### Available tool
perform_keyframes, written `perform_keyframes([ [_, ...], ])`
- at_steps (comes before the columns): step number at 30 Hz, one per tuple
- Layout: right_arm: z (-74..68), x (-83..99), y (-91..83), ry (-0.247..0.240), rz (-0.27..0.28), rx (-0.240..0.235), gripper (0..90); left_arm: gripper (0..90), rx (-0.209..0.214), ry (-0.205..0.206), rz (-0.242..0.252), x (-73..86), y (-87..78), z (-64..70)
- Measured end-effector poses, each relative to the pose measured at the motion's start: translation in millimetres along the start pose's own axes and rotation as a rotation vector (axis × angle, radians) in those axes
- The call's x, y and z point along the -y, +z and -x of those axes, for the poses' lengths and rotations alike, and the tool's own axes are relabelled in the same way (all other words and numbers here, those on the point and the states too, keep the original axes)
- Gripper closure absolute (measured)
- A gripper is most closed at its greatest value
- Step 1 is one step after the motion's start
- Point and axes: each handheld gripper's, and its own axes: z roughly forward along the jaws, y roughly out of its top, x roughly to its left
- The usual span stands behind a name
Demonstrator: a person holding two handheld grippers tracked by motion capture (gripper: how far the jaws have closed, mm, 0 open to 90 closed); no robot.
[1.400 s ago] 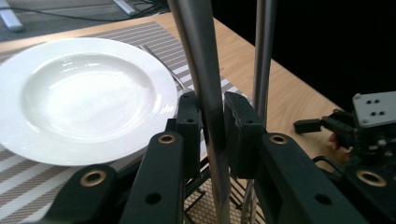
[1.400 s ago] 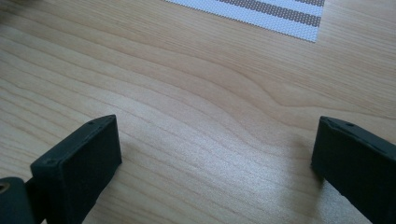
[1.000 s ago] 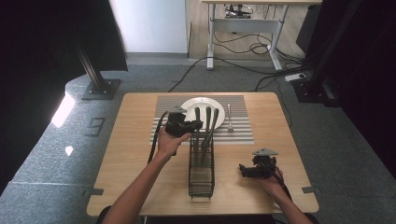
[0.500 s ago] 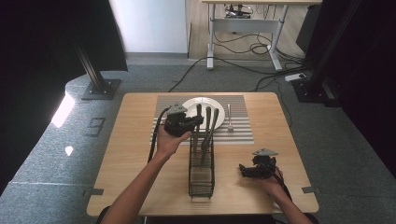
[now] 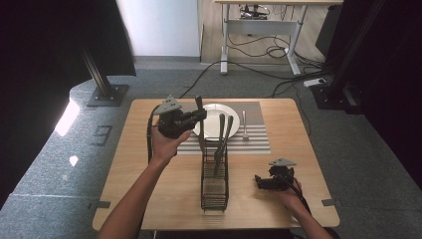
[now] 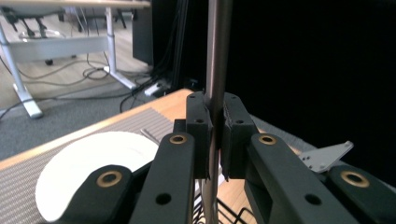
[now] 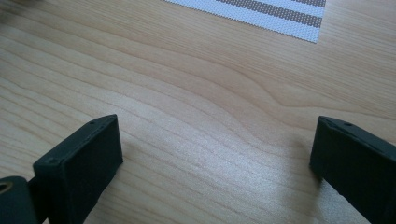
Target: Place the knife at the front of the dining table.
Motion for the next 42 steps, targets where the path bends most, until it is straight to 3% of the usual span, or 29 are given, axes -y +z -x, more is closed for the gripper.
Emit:
perform_keyframes([
  [7,-0.3,0.0,0.0,0.002,-0.001,0.0,2.2,83.7,-0.021,0.013,0.05,-14.2,-22.7,-2.1],
  [19,-0.3,-0.1,0.2,0.001,0.0,0.0,2.2,83.7,-0.09,-0.002,0.026,-11.8,-35.8,-18.2],
  [24,-0.5,-0.2,0.1,0.004,-0.001,0.0,2.3,83.7,-0.131,-0.004,-0.008,-4.2,-36.8,-27.3],
  [35,-0.6,-0.2,0.2,0.004,0.001,0.001,2.4,83.7,-0.19,-0.073,-0.084,27.2,-37.5,-60.3],
  [42,-0.8,-0.2,0.3,0.004,0.001,0.001,2.4,83.7,-0.219,-0.093,-0.132,41.8,-30.6,-73.4],
])
